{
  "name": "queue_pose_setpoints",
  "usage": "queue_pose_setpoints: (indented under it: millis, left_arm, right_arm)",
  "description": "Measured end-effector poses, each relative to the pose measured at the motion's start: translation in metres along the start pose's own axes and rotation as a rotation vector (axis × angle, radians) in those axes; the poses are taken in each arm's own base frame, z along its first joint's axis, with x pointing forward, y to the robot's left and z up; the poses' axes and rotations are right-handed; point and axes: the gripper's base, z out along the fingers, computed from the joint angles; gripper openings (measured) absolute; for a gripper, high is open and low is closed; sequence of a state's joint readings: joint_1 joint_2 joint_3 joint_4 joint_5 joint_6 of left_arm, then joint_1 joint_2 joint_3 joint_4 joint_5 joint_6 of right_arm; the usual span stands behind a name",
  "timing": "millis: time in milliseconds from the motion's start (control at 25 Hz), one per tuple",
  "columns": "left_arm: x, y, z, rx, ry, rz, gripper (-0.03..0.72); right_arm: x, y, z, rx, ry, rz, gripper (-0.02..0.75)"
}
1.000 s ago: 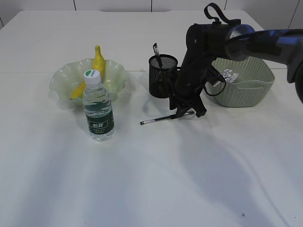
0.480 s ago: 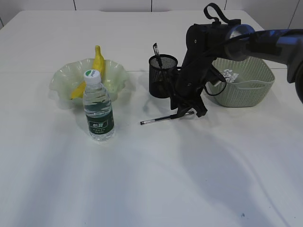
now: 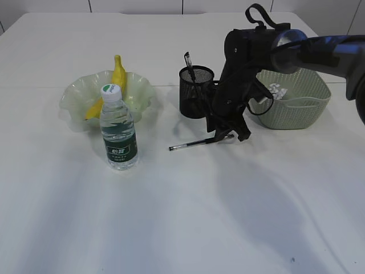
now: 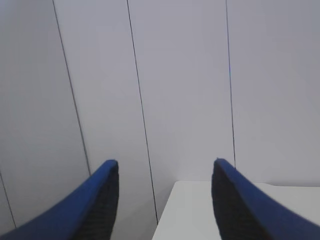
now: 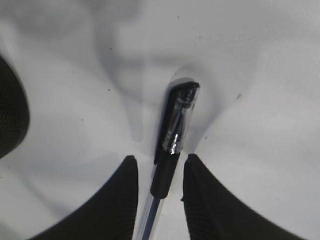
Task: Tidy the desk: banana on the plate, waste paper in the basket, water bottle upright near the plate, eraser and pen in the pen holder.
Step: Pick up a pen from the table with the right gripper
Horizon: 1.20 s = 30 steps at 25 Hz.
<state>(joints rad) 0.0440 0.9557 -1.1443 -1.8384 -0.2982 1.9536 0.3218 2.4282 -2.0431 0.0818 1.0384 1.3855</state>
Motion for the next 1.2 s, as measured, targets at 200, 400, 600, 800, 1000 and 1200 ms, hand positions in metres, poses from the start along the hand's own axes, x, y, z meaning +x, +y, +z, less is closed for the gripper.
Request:
queue_pose_setpoints:
  millis: [200,400,600,800,1000,1200]
  left_arm:
    - [0.0,0.0,0.0,-0.001,0.0,0.0,0.418]
    - [0.0,0.0,0.0,-0.002,0.001,0.0,0.418]
    - [0.0,0.0,0.0,-0.002,0.001,0.0,0.418]
    - [0.0,0.0,0.0,-0.002,0.001,0.0,0.417]
    - [0.0,0.0,0.0,-0.003,0.001,0.0,0.416]
    - [0.0,0.0,0.0,-0.003,0.001,0.0,0.416]
  right_arm:
    - [-0.003,0.0,0.0,0.0,-0.003,0.005,0.232]
    - [-0.004,-0.001,0.001,0.007,-0.005,0.005,0.233]
    - [-0.003,-0.004,0.011,0.035,0.008,0.011,0.233]
    - [-0.003,-0.005,0.012,0.04,0.009,0.012,0.233]
    - [-0.003,-0.005,0.012,0.04,0.009,0.012,0.233]
    - [-0.003,-0.005,0.012,0.04,0.009,0.012,0.233]
